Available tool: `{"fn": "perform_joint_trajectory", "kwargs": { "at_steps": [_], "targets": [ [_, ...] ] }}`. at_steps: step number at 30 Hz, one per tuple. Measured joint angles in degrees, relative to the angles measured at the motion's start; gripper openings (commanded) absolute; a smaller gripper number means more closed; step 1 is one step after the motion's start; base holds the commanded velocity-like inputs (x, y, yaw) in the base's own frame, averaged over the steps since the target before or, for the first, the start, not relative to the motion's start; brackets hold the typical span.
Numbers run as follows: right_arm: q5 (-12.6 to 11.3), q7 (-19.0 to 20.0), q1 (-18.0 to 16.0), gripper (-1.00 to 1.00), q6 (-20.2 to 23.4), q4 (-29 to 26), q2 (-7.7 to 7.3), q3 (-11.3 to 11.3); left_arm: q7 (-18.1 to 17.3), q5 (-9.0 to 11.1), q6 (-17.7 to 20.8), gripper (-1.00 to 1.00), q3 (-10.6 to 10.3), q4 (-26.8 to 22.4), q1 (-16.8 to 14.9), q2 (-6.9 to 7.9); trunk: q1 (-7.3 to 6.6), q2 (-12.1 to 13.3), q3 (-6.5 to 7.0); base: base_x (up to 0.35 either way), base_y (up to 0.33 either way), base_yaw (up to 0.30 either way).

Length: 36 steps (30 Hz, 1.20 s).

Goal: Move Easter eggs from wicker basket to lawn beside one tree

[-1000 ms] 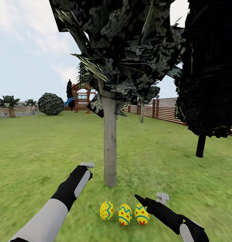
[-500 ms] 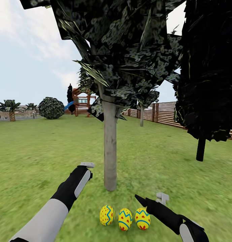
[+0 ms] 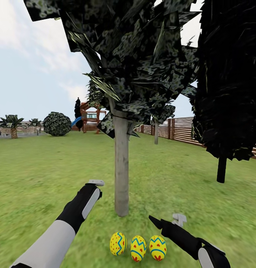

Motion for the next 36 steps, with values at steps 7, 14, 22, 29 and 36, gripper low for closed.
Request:
{"fn": "perform_joint_trajectory", "kwargs": {
  "at_steps": [7, 14, 22, 29, 36],
  "targets": [
    [0.0, 0.0, 0.0, 1.0, 0.0, 0.1, 0.04, 0.0, 0.0, 0.0, 0.0, 1.0, 0.0, 0.0, 0.0, 0.03, -0.18, 0.1, 0.9, 0.0, 0.0, 0.0],
    [0.0, 0.0, -0.1, 1.0, 0.0, 0.8, 0.0, 0.0, 0.0, 0.0, 0.0, 1.0, 0.0, 0.0, 0.0, -0.01, -0.36, 0.2, 1.81, 0.0, 0.0, 0.0],
    [0.1, 0.0, -0.1, 1.0, 0.0, 1.4, -0.01, 0.0, 0.0, -0.1, 0.0, 1.0, 0.0, 0.6, 0.0, -0.01, -0.57, 0.3, 2.84, 0.0, 0.0, 0.0],
    [-0.3, 0.2, -0.1, 1.0, -0.1, 1.6, -0.03, -0.2, 0.0, -0.1, 0.0, 1.0, 0.0, 1.5, -0.1, -0.06, -0.75, 0.4, 3.95, 0.0, 0.0, 0.0],
    [-0.6, 0.3, -0.1, 1.0, -0.3, 1.6, -0.04, -0.4, 0.1, -0.1, 0.0, 1.0, -0.1, 1.6, -0.1, 0.01, -0.93, 0.5, 5.43, 0.0, 0.0, 0.0]
  ]
}}
